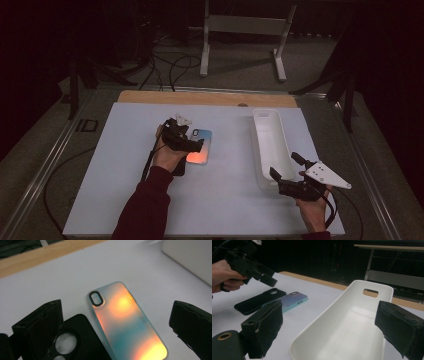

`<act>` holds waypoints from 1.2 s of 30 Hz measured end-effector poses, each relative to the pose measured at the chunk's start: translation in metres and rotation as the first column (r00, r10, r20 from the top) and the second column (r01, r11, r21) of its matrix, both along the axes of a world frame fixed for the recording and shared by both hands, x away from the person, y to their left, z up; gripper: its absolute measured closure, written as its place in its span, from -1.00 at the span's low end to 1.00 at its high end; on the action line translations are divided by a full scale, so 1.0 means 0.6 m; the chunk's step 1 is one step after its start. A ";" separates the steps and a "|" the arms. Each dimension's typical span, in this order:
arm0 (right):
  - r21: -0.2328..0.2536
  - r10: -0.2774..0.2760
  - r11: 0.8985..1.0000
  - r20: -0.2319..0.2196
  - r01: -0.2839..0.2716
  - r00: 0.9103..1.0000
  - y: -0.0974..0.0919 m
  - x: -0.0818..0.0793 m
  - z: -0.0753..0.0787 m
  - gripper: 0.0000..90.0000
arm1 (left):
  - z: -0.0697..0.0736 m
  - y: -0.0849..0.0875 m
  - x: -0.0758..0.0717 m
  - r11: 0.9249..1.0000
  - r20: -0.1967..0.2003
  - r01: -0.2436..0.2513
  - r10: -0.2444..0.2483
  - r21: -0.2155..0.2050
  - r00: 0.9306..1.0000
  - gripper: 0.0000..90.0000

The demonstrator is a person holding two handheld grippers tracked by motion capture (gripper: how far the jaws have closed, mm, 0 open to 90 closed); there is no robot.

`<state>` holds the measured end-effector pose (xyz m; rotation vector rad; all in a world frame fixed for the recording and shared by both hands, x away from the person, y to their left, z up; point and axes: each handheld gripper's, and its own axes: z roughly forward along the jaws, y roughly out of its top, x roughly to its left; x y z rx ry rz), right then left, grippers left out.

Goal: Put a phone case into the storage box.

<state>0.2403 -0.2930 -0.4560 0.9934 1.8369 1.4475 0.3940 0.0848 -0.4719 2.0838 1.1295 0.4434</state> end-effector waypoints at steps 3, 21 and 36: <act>0.003 -0.002 1.000 0.004 0.002 1.000 -0.002 0.000 0.001 -0.83 | -0.009 -0.007 0.012 1.000 -0.043 0.009 -0.009 -0.007 0.999 -1.00; 0.011 -0.018 1.000 0.016 0.018 1.000 -0.010 -0.003 0.006 -0.83 | -0.070 -0.048 0.033 0.999 -0.184 0.011 -0.003 0.045 0.983 -0.98; 0.012 -0.024 1.000 0.023 0.024 0.999 -0.013 -0.004 0.008 -0.83 | -0.086 -0.073 0.028 0.990 -0.169 -0.035 0.059 0.139 0.984 -0.84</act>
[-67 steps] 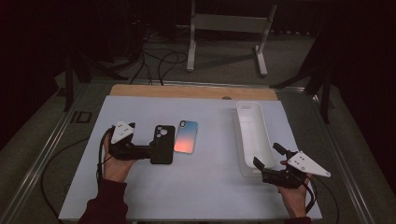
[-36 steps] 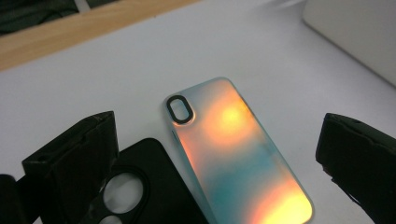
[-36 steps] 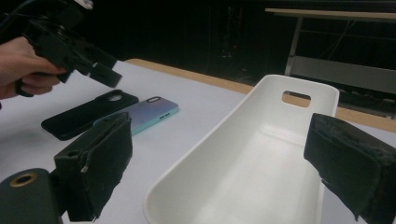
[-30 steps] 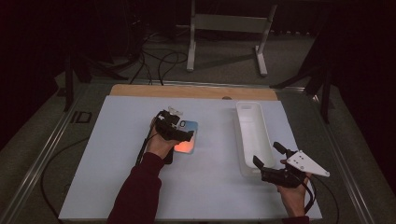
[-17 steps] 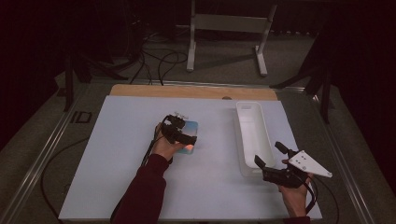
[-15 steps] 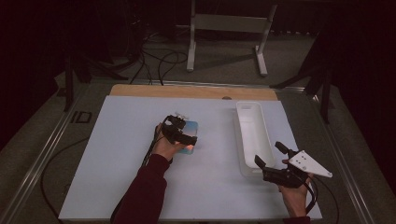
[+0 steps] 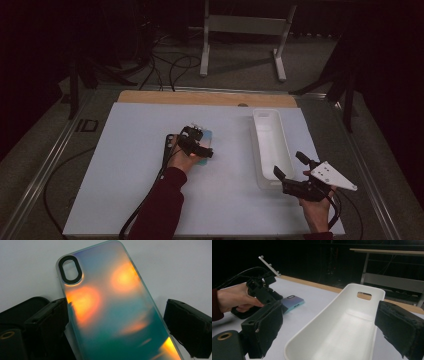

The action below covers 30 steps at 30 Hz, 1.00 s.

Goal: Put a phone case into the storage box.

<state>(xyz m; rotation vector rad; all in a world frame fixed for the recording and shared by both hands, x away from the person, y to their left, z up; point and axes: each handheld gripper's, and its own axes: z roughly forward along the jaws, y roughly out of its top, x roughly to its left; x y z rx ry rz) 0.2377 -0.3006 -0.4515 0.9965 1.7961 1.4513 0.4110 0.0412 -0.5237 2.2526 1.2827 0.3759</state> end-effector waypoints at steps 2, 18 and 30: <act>-0.001 0.000 1.000 0.001 0.000 1.000 0.000 0.000 0.000 -0.83 | 0.001 -0.001 -0.001 1.000 -0.006 -0.007 0.007 0.003 1.000 -0.83; -0.010 0.004 1.000 -0.003 -0.004 1.000 0.005 0.001 0.000 -0.83 | 0.005 -0.017 -0.002 0.999 -0.055 0.019 -0.017 0.039 0.998 -0.68; -0.009 -0.001 1.000 -0.016 0.001 1.000 0.002 0.002 0.001 -0.83 | 0.017 -0.015 -0.013 0.995 -0.013 0.080 -0.079 0.056 0.997 -0.62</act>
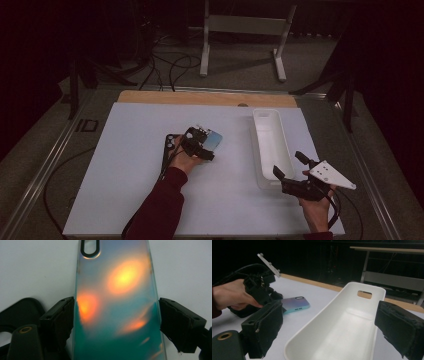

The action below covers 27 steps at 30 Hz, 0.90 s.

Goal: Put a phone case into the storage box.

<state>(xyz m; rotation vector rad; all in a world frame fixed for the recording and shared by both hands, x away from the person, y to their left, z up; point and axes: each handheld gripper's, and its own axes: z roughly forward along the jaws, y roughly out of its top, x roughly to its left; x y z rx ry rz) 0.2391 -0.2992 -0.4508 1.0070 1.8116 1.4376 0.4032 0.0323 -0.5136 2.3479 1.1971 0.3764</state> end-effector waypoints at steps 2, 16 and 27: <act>-0.001 0.001 1.000 -0.003 -0.001 1.000 0.000 0.001 0.000 -0.83 | 0.005 0.001 -0.002 1.000 0.012 0.004 -0.004 -0.004 1.000 -0.61; 0.016 0.030 0.999 -0.084 -0.029 0.996 0.008 0.013 -0.001 -0.82 | 0.071 0.028 -0.030 0.989 0.173 0.115 -0.098 -0.090 0.980 -0.62; 0.044 0.078 0.996 -0.144 -0.073 0.987 0.022 0.024 0.014 -0.81 | 0.115 0.037 -0.061 0.974 0.259 0.196 -0.161 -0.117 0.952 -0.62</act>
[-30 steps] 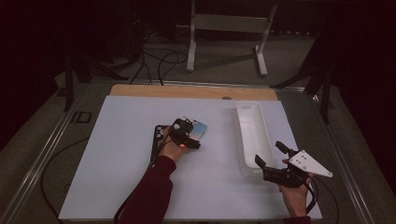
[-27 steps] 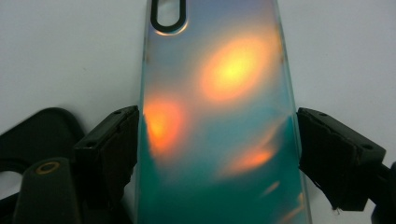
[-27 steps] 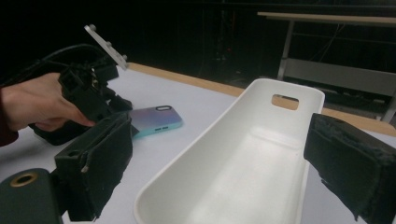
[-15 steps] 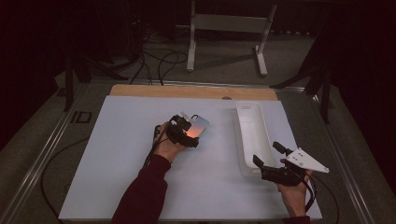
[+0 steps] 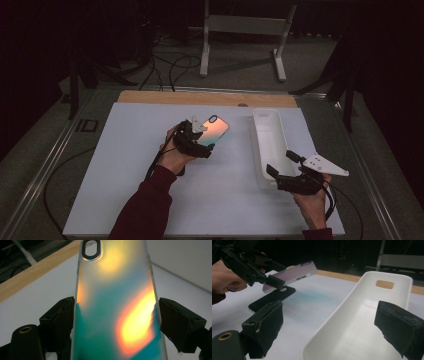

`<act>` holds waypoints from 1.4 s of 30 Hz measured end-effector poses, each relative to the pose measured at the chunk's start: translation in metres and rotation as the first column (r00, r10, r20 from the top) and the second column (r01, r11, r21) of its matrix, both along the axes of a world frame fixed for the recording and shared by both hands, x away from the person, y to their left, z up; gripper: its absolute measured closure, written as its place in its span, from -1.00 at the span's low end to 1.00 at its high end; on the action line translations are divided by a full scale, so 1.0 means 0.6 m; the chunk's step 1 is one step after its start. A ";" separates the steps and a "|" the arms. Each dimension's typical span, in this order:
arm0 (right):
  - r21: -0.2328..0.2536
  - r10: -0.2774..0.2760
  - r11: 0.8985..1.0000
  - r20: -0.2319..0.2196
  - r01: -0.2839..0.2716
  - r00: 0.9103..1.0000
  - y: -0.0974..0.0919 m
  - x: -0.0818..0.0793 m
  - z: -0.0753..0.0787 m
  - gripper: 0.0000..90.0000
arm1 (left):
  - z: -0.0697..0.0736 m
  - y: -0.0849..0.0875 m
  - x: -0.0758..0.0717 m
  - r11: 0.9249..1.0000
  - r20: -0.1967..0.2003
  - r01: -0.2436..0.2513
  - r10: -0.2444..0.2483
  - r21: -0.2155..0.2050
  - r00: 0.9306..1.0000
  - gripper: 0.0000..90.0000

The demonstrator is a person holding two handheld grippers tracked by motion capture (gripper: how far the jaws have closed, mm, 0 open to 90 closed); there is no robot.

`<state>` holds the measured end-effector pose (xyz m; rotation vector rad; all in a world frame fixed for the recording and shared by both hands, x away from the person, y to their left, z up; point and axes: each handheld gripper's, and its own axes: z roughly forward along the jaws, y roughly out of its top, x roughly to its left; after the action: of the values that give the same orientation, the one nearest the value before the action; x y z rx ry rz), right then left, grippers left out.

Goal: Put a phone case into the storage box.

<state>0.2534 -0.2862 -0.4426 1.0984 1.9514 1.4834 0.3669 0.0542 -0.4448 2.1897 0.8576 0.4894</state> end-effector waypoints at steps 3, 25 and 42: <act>-0.005 -0.013 1.000 -0.012 0.013 1.000 0.010 0.005 0.005 -0.68 | 0.009 0.002 -0.008 1.000 0.019 0.016 -0.015 -0.011 1.000 -0.62; 0.072 0.148 0.987 -0.080 -0.143 0.986 0.071 0.056 0.053 -0.67 | 0.064 -0.004 -0.077 0.978 0.183 0.200 -0.186 -0.062 0.965 -0.62; 0.179 0.238 0.960 -0.121 -0.214 0.964 0.107 0.079 0.067 -0.24 | 0.074 -0.032 -0.117 0.942 0.250 0.328 -0.301 -0.073 0.920 -0.62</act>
<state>0.3008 -0.2221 -0.4023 1.1054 2.1437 1.7584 0.2964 0.0351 -0.4006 2.0620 0.3841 0.5130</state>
